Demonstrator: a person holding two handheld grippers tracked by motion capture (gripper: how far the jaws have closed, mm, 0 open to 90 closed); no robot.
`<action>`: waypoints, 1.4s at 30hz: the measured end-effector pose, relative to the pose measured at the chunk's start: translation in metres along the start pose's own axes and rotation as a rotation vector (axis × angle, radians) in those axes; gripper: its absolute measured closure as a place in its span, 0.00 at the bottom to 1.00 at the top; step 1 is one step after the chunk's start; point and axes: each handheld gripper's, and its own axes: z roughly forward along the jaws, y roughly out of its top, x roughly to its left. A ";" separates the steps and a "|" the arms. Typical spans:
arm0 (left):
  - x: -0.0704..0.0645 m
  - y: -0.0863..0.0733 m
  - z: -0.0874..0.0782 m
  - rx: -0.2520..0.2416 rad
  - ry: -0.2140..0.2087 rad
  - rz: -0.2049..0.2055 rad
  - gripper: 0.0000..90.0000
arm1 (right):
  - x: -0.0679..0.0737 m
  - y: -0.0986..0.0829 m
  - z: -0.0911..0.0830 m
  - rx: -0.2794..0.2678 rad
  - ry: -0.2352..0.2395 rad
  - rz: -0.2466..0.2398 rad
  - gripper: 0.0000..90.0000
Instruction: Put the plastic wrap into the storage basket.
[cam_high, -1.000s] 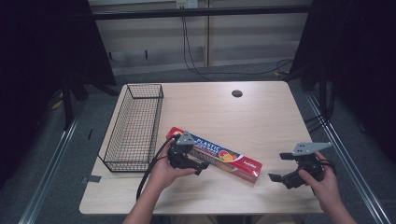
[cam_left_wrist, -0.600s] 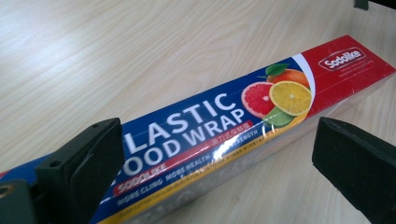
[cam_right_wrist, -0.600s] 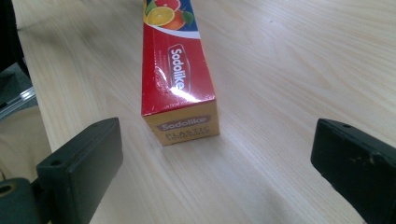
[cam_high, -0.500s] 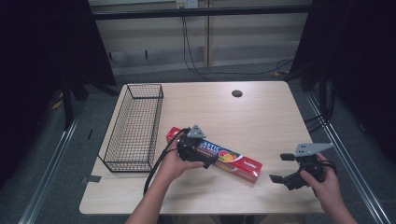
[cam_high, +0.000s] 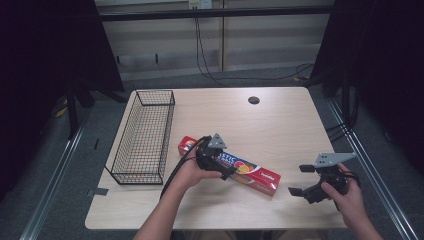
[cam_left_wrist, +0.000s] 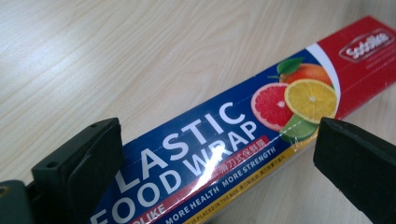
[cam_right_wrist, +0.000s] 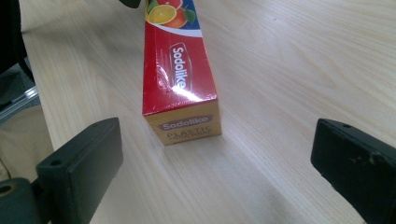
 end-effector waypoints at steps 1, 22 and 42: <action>0.000 0.000 0.000 0.000 0.000 0.000 0.02 | 0.000 0.000 0.000 0.000 0.000 0.001 0.03; 0.008 0.002 0.007 -0.017 -0.030 -0.015 0.00 | 0.000 0.001 0.001 0.001 0.016 0.002 0.03; -0.003 0.001 0.003 0.053 -0.059 -0.005 0.03 | 0.000 0.002 0.002 -0.008 0.038 0.010 0.03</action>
